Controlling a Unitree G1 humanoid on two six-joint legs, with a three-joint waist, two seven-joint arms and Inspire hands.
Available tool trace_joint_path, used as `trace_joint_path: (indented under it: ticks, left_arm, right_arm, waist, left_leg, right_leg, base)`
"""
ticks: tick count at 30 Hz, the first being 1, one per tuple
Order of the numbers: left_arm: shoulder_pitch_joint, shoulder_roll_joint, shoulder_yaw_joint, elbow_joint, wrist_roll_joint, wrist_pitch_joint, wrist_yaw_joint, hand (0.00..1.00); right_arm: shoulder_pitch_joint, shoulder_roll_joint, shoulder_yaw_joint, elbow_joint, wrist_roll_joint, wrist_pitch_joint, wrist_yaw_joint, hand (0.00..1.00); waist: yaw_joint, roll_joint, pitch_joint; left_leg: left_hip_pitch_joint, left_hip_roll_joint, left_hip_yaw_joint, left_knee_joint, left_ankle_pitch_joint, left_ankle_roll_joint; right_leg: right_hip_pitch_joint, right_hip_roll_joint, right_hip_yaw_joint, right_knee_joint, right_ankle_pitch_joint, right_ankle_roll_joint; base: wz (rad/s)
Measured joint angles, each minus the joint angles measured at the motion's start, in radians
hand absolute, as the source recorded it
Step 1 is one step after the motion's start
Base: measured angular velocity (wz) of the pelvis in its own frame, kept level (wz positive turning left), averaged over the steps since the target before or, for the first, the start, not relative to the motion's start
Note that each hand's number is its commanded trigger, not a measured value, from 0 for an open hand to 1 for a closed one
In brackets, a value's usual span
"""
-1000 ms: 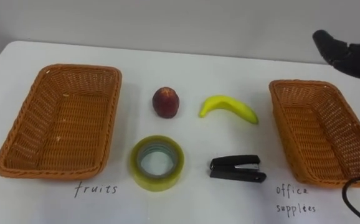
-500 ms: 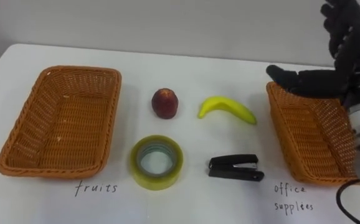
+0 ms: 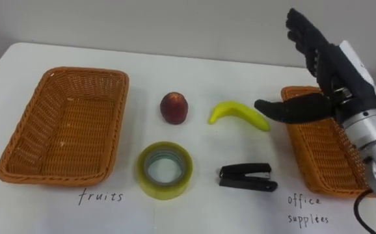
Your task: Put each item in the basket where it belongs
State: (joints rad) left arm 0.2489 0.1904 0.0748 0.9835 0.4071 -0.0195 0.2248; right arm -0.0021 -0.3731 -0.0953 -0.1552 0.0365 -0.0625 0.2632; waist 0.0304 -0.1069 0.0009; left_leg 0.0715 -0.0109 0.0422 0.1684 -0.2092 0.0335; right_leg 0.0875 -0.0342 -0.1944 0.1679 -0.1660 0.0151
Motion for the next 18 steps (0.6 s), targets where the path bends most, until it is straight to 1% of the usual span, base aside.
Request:
trace_joint_path:
  ticks: [2, 9, 11, 13, 15, 17, 18]
  left_arm:
    - [-0.006, 0.001, 0.0, 0.011, 0.0, 0.0, 0.0, 0.0]
    - [-0.006, 0.001, 0.001, 0.015, 0.004, 0.0, 0.0, 0.0]
    - [-0.008, 0.002, 0.001, 0.013, 0.036, 0.0, -0.002, 0.0]
    - [-0.01, 0.002, 0.0, 0.009, 0.04, 0.001, -0.008, 0.0]
    - [-0.015, 0.002, 0.001, 0.008, 0.04, 0.001, -0.015, 0.0]
    - [-0.016, 0.002, 0.0, 0.008, 0.041, 0.009, -0.017, 0.0]
    - [-0.016, 0.003, 0.001, 0.008, 0.041, 0.015, -0.018, 0.0]
  right_arm:
    - [0.016, 0.0, 0.006, 0.01, 0.0, 0.0, 0.026, 0.0]
    - [0.021, 0.0, 0.03, 0.029, -0.013, 0.012, 0.081, 0.0]
    - [0.021, 0.0, 0.032, 0.045, -0.041, 0.012, 0.096, 0.0]
    - [0.021, -0.001, 0.033, 0.069, -0.05, 0.014, 0.101, 0.0]
    - [0.023, 0.0, 0.037, 0.093, -0.051, 0.021, 0.106, 0.0]
    - [0.027, 0.0, 0.039, 0.104, -0.07, 0.04, 0.132, 0.0]
    - [0.028, 0.0, 0.042, 0.104, -0.087, 0.043, 0.141, 0.0]
  waist:
    - [0.005, -0.002, 0.0005]
    - [0.009, -0.006, 0.0022]
    - [0.021, -0.006, 0.0024]
    - [0.029, -0.006, 0.0023]
    - [0.031, -0.006, 0.0025]
    - [0.031, -0.006, 0.0025]
    - [0.031, -0.006, 0.0026]
  left_leg:
    - [-0.005, -0.001, 0.0, 0.001, 0.0, 0.0]
    - [-0.01, 0.0, -0.001, 0.001, 0.0, 0.0]
    - [-0.009, 0.0, -0.001, 0.001, 0.0, 0.0]
    - [-0.008, -0.001, -0.001, 0.001, 0.0, 0.0]
    - [-0.008, -0.001, -0.002, 0.002, 0.0, 0.0]
    - [-0.008, -0.001, -0.003, 0.002, 0.0, 0.0]
    - [-0.008, -0.001, -0.003, 0.002, 0.0, 0.0]
  right_leg:
    - [-0.004, -0.001, 0.0, 0.0, 0.0, 0.0]
    - [-0.008, 0.0, -0.002, -0.001, 0.0, 0.0]
    - [-0.007, 0.0, -0.003, -0.001, 0.0, 0.0]
    - [-0.006, -0.001, -0.003, -0.001, 0.0, 0.0]
    - [-0.003, -0.001, -0.003, -0.002, 0.0, 0.0]
    - [-0.002, -0.001, -0.003, -0.002, 0.0, 0.0]
    - [-0.002, -0.001, -0.003, -0.002, 0.0, 0.0]
  base:
    - [0.0]
    - [0.0]
    - [0.0]
    - [0.0]
    - [0.06]
    - [0.02]
    - [0.0]
